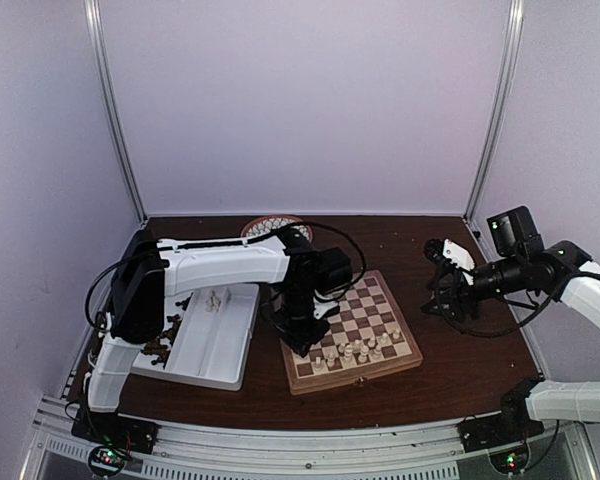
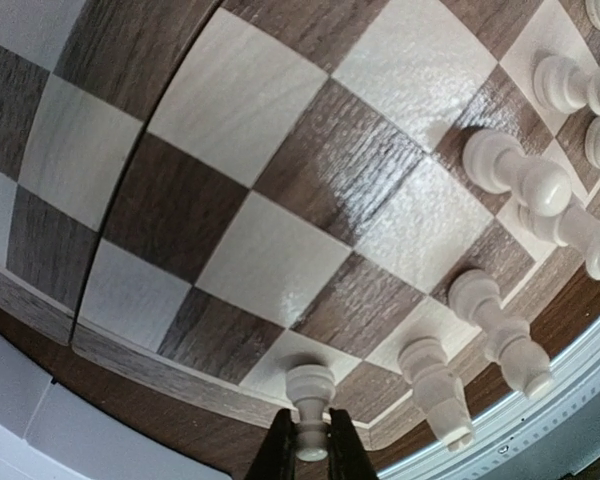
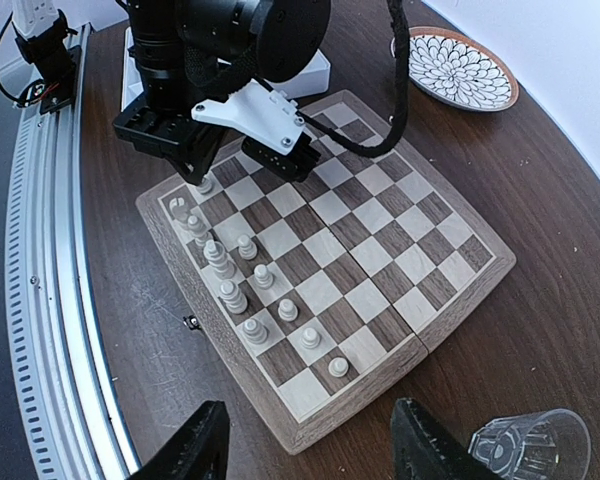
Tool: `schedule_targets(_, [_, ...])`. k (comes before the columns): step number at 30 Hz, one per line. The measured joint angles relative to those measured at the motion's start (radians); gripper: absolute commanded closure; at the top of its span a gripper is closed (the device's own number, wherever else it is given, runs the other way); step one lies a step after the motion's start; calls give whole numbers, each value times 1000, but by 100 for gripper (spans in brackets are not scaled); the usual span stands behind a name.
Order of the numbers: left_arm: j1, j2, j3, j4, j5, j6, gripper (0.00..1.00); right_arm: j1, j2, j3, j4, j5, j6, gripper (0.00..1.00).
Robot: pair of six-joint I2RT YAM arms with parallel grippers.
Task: Set up the chess pieces on the board
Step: Place the pawn on a2.
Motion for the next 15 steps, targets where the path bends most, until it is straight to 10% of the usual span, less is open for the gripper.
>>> schedule_targets(15, [0,13,10,-23,0,0,87,0,0,0,0,-1,0,42])
